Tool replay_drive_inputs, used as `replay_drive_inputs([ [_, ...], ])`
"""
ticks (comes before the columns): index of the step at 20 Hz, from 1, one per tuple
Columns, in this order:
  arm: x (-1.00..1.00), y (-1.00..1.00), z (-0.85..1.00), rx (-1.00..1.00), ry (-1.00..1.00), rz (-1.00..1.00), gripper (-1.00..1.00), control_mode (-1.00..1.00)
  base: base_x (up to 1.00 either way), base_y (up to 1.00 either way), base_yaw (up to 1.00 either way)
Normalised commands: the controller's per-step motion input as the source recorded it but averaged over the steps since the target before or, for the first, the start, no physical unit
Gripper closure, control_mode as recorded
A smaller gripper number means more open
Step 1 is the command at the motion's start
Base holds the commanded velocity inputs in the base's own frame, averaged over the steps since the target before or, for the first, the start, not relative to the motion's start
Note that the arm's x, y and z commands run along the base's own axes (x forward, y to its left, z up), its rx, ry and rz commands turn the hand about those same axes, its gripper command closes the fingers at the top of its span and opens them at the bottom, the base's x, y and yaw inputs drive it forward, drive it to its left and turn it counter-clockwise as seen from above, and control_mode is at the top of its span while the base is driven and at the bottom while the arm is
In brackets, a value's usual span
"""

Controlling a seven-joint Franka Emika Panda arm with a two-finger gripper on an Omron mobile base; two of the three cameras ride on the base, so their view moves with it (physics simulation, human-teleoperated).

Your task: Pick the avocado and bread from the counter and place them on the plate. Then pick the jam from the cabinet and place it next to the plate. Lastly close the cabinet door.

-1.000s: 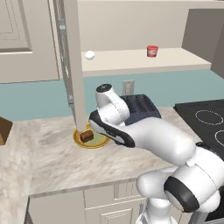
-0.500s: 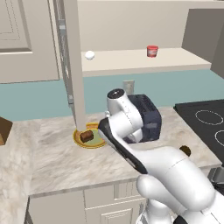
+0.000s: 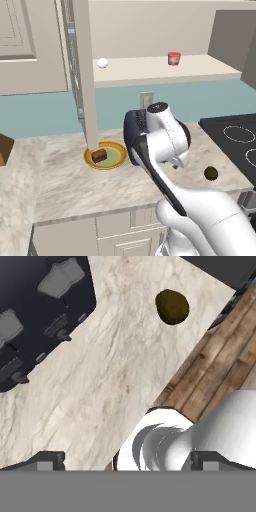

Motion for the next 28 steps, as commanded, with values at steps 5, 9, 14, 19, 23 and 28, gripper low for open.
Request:
replay_drive_inputs([
  [5,-0.16,-0.8,0.0,-0.06,0.05,0.01,-1.0,-1.0,0.0,0.0,0.0],
  [9,-0.04,-0.88,0.0,-0.07,0.01,0.01,-1.0,-1.0,0.0,0.0,0.0],
  [14,0.02,-0.91,-0.13,-0.01,0.04,0.07,-1.0,-1.0,0.0,0.0,0.0],
  [19,0.0,-0.71,-0.23,0.0,0.05,0.01,-1.0,-1.0,0.0,0.0,0.0],
  [23,0.21,-0.71,-0.27,0.0,0.08,0.03,-1.0,-1.0,0.0,0.0,0.0],
  [28,0.39,-0.46,-0.33,0.0,0.05,0.07,-1.0,-1.0,0.0,0.0,0.0],
])
